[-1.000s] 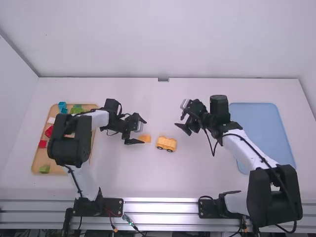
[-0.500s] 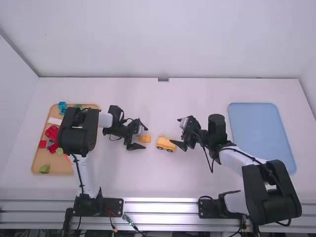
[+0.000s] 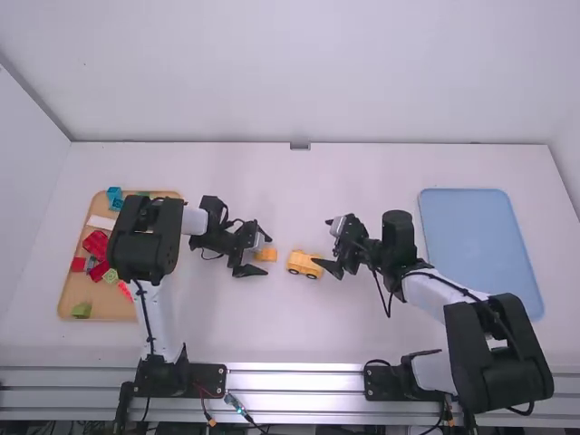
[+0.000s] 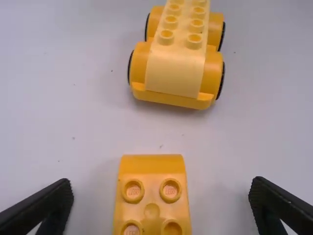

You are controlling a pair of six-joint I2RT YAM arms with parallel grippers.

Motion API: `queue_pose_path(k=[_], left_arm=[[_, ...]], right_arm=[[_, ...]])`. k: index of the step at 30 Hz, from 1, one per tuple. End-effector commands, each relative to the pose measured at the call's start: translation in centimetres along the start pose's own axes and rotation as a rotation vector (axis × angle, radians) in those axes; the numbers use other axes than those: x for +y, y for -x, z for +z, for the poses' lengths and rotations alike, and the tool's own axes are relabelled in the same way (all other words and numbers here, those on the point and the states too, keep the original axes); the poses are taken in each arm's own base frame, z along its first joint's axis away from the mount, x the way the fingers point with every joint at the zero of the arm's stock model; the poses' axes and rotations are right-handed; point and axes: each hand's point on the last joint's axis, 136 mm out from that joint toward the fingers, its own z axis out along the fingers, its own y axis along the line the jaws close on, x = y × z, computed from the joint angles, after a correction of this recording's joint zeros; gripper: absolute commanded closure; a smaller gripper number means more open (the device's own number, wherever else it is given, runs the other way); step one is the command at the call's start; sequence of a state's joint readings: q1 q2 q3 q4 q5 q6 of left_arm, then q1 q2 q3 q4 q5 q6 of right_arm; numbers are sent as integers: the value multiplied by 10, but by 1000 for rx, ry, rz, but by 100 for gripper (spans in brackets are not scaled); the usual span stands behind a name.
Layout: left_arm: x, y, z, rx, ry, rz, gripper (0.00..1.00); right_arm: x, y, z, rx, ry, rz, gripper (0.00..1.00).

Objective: Assemble lego blocks to make yellow taxi

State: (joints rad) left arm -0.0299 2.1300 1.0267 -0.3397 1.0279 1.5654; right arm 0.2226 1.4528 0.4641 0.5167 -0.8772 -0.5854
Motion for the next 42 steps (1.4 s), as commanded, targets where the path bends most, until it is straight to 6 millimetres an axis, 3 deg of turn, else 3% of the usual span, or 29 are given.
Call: queue_pose_path(k=[1,10,21,28,33,34,35,37,38,42], left_arm=[[-9,-10,3,43,-25,-42,1],[-10,-9,2,46,-33,-49,1],[-9,3,-13,94,-45,-84,1],[10,-15,-7,100,96,-169,1],[6,-20,-4,89,115,-178,1],[4,-20,-3,90,111,-166,3],[3,-20,-3,88,105,-155,13],[2,-20,-3,90,104,-151,24],[3,-20,-3,88,106,-147,37],[3,-20,-3,89,105,-149,47]], right_arm=[[4,0,0,-6,13,-11,1],[2,3,0,-16,8,-35,1],[0,4,0,-20,3,-45,1],[0,4,0,-21,2,-45,1],[-1,7,0,-28,-3,-55,1],[-2,7,0,-31,-5,-56,1],[-2,8,0,-34,-6,-57,1],[-2,8,0,-33,-7,-58,1],[-2,8,0,-33,-6,-56,1],[-2,7,0,-32,-5,-54,1]])
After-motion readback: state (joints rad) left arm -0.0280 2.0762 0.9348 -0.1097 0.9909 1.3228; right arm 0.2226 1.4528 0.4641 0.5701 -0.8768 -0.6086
